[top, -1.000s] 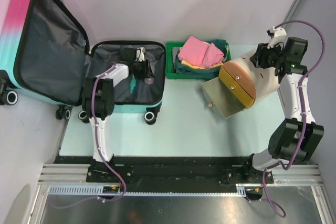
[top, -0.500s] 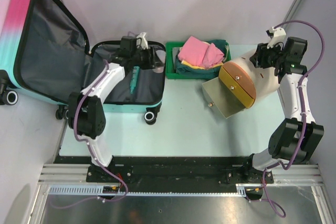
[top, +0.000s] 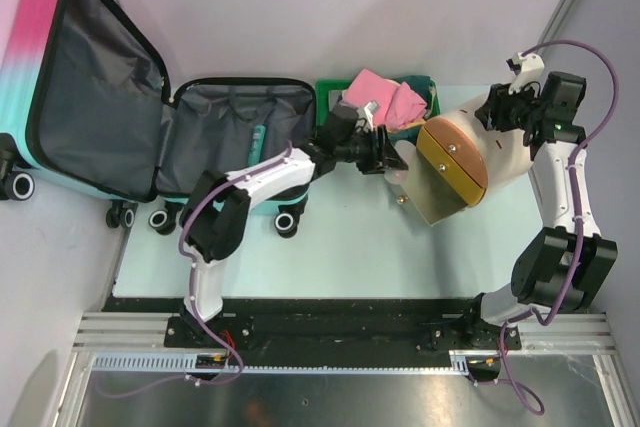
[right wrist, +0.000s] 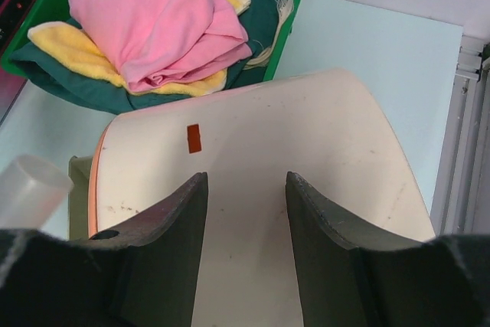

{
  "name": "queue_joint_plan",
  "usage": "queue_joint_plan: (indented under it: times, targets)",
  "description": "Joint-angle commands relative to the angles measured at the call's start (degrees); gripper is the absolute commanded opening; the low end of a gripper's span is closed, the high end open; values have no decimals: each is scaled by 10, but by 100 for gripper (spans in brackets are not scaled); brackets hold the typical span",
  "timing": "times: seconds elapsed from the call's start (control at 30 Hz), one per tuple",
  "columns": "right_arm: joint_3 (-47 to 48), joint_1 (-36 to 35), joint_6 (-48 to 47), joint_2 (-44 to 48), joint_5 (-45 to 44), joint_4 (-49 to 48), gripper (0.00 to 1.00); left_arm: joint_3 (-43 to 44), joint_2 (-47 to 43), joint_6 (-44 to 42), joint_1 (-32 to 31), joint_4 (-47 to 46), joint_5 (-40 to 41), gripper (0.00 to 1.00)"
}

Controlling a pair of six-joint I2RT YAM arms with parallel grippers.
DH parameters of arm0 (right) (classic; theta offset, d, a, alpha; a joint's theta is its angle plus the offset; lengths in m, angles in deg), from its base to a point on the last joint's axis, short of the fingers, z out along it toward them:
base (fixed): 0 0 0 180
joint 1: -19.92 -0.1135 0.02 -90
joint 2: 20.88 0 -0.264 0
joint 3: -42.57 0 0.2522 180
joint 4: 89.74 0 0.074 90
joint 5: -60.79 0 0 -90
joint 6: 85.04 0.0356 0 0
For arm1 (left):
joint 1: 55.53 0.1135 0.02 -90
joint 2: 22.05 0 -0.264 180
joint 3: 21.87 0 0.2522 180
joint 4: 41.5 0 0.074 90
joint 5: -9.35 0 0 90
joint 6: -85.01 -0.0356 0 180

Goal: Open, take out, and arrange the luggage

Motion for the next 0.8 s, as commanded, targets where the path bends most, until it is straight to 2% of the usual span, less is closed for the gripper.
queue_joint_plan:
  times: [0.0, 0.1, 0.2, 0.23, 0.3, 0.33, 0.47, 0.5, 0.53, 0.6, 0.7, 0.77]
  targets:
    - [-33, 3, 2, -21, 1, 132, 50, 31, 23, 70, -29, -96, 23, 15]
    - [-34, 5, -3, -23, 6, 134, 50, 49, 46, 70, -48, -100, 39, 22]
    - [-34, 7, -8, -24, 9, 134, 50, 60, 60, 77, -55, -100, 42, 38]
    - [-35, 7, -8, -25, 9, 134, 50, 60, 61, 77, -55, -100, 46, 48]
    - [-35, 7, -8, -26, 12, 134, 50, 59, 60, 69, -55, -99, 45, 57]
    - [-35, 7, -8, -26, 12, 133, 50, 58, 58, 60, -55, -97, 41, 65]
    - [-35, 8, -5, -26, 13, 130, 50, 56, 46, 26, -54, -89, 26, 78]
    - [-35, 9, -5, -26, 13, 129, 50, 53, 41, 15, -54, -88, 25, 90]
    - [-35, 9, -4, -26, 12, 128, 50, 50, 37, -7, -52, -85, 26, 96]
    - [-35, 12, -3, -22, 13, 128, 50, 34, 14, -26, -46, -84, 30, 96]
    - [-35, 19, -1, -16, 14, 128, 50, 13, -8, -91, -26, -81, 33, 91]
    - [-35, 23, 3, -10, 16, 129, 50, 2, -17, -159, -10, -77, 26, 79]
